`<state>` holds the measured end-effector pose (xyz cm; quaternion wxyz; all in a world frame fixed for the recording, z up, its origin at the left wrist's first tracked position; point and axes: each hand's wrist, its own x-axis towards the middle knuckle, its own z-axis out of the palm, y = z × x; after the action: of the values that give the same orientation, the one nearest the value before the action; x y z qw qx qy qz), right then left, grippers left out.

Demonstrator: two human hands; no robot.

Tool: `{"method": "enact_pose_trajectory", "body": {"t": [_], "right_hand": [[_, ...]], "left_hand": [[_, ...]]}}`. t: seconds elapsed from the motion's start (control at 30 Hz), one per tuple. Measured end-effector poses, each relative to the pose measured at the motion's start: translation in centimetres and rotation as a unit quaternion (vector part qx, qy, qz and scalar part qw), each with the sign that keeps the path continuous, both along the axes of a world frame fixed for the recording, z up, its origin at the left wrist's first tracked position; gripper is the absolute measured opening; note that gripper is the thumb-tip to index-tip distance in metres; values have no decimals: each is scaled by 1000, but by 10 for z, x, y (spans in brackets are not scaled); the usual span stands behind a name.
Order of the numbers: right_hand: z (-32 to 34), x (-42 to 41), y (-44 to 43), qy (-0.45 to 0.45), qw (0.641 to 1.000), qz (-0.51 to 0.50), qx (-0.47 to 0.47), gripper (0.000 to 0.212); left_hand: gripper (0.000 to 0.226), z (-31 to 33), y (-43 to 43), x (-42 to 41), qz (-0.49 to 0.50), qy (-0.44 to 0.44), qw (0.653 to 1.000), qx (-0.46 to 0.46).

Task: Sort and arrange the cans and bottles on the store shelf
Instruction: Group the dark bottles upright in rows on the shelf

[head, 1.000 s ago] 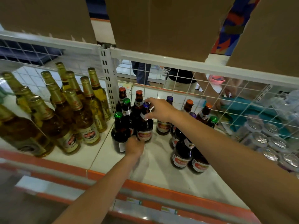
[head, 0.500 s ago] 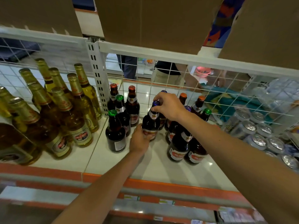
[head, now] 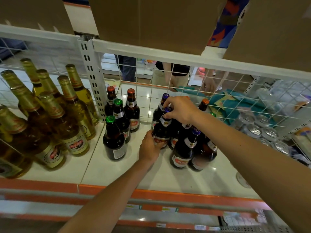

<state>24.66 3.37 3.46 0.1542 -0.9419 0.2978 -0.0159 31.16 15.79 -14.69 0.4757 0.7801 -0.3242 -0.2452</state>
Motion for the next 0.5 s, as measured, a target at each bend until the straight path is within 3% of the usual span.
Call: {"method": "enact_pose_trajectory", "body": {"t": [0.27,0.37,0.5], "right_hand": [[-1,6,5,35,999,10,-11,42],[9,17,17,-21,999,16,-19,36],[20,44,52,-59,997,53,25,31]], "left_hand": [[64,7,5,0,-27,47,998,6],[64,13,23,1,-38,38,997,62],[24,8,73,23,-39,46,992,114]]}}
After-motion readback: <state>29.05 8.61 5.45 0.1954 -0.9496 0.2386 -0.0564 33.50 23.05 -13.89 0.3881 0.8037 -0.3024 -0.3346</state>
